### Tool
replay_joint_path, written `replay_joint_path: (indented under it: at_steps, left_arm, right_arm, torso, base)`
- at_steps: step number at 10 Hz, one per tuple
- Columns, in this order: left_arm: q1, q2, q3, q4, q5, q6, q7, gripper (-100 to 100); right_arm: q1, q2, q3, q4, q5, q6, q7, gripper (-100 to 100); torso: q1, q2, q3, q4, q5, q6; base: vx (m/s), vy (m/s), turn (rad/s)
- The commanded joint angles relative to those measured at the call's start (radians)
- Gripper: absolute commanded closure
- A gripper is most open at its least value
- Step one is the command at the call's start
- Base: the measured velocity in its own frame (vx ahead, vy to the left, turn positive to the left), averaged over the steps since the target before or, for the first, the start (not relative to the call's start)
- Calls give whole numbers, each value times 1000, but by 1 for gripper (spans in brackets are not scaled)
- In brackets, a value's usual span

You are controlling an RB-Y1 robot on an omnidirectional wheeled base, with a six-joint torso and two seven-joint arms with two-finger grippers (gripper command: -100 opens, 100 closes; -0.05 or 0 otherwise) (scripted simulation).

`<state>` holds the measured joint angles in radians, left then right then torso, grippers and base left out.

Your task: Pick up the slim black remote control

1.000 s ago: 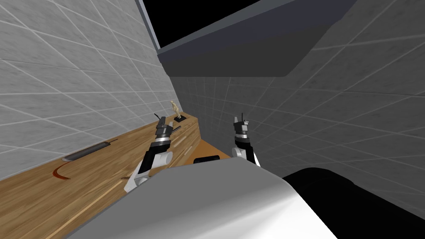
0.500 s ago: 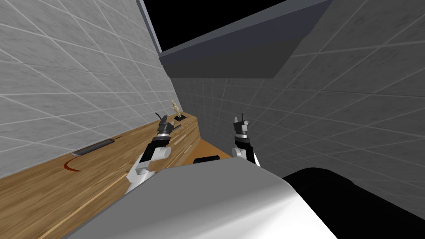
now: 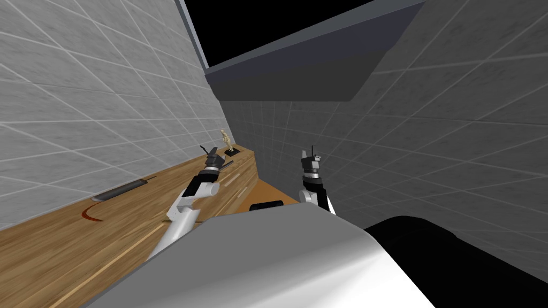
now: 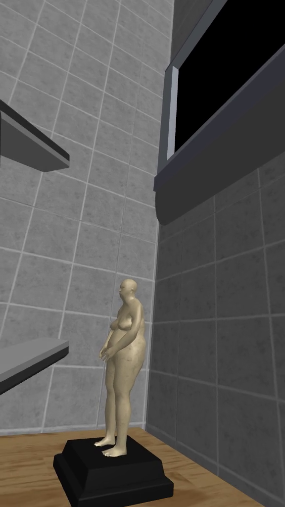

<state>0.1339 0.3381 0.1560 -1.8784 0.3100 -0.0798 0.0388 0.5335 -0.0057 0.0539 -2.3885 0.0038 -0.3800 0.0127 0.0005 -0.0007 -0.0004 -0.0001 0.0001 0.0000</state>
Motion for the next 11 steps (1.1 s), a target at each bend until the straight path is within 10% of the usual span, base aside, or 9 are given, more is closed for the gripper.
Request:
replay_joint_path:
  at_steps: [1, 4, 11]
  left_arm:
    - [-28, 8, 4, 19, 10, 34, 11, -100]
    - [-112, 51, 15, 108, 52, 117, 54, -100]
    - [-120, 51, 15, 118, 52, 131, 54, -100]
  right_arm:
    - [0, 0, 0, 0, 0, 0, 0, 0]
    - [0, 0, 0, 0, 0, 0, 0, 0]
    - [0, 0, 0, 0, 0, 0, 0, 0]
  torso:
    - [0, 0, 0, 0, 0, 0]
    - [0, 0, 0, 0, 0, 0]
    - [0, 1, 0, 0, 0, 0]
  base:
    - [0, 0, 0]
    - [0, 0, 0]
    - [0, 0, 0]
